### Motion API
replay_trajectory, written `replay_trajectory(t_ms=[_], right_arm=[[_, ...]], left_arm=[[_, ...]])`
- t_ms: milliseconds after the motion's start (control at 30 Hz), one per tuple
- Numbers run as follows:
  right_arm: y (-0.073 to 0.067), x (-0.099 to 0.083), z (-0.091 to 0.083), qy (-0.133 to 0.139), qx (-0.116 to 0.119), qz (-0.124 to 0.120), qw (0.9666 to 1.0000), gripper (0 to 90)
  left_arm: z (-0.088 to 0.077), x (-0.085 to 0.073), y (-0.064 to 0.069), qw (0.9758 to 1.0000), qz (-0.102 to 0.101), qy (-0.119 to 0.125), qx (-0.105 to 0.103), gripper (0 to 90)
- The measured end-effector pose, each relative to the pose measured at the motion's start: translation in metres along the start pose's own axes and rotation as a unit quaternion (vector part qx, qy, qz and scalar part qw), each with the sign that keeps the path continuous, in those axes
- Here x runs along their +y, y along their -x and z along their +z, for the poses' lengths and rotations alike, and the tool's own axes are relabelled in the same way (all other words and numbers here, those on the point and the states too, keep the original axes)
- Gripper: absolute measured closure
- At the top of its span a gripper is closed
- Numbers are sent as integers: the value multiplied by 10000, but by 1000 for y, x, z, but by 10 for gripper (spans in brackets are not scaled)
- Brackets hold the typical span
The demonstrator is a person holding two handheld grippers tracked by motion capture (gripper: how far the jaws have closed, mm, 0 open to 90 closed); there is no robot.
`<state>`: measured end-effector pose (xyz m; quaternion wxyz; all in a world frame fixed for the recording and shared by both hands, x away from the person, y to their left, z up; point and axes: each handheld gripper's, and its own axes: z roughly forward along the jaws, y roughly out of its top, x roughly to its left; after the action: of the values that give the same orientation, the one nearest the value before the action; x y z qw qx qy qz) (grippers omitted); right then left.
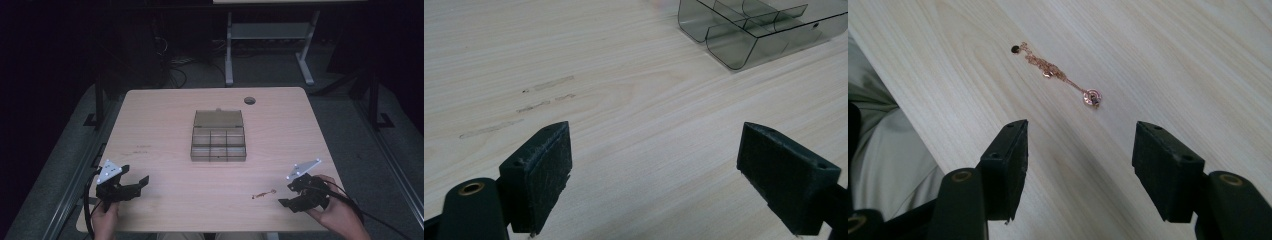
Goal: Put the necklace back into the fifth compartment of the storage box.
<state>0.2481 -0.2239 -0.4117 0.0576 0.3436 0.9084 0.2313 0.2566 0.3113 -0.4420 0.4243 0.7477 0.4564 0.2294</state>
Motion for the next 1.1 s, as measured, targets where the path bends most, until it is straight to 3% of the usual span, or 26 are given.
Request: replay_trajectory(t_ms=[1100], right_arm=[[-3,45,17,-381,201,-324,9985,480]], left_arm=[[-1,0,-3,10000,-36,35,14,141]])
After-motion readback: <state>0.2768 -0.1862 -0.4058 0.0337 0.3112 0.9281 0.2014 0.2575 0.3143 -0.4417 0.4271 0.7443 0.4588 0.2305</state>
